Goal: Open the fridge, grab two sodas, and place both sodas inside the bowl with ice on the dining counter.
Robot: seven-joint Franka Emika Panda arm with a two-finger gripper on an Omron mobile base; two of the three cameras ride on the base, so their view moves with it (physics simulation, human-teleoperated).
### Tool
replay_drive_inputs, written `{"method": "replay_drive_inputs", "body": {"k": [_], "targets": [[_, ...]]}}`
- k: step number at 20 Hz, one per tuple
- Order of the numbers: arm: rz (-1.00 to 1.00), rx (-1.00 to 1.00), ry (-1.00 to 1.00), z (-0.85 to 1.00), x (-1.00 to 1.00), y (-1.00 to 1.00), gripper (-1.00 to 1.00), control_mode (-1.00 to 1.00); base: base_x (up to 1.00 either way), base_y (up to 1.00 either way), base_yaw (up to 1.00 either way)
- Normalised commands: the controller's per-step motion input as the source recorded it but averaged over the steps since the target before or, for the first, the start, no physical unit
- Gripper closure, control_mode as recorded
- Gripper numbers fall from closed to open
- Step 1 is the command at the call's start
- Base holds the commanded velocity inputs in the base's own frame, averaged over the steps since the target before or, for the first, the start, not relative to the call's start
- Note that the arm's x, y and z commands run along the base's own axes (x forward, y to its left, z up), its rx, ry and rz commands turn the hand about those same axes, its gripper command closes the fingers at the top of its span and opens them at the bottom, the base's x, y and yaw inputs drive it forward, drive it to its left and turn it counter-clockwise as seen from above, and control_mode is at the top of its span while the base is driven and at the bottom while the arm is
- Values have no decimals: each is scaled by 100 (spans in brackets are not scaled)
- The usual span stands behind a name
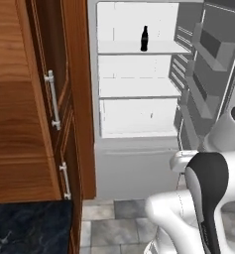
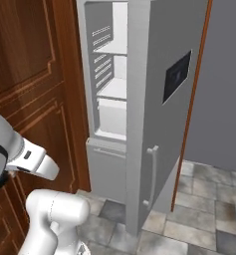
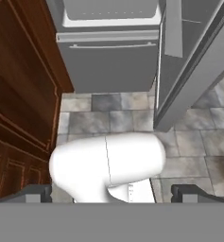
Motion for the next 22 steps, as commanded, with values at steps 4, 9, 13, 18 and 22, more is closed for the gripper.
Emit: {"method": "replay_drive_inputs", "body": {"k": [4,9,13,18,22], "targets": [[0,0,0,0,0,0,-100,100,53,18,-9],[0,0,0,0,0,0,-100,100,50,20,-9],[0,0,0,0,0,0,-100,100,47,22,-9],[0,0,0,0,0,0,-100,100,42,31,-11],[0,0,0,0,0,0,-100,100,35,32,-13]]}}
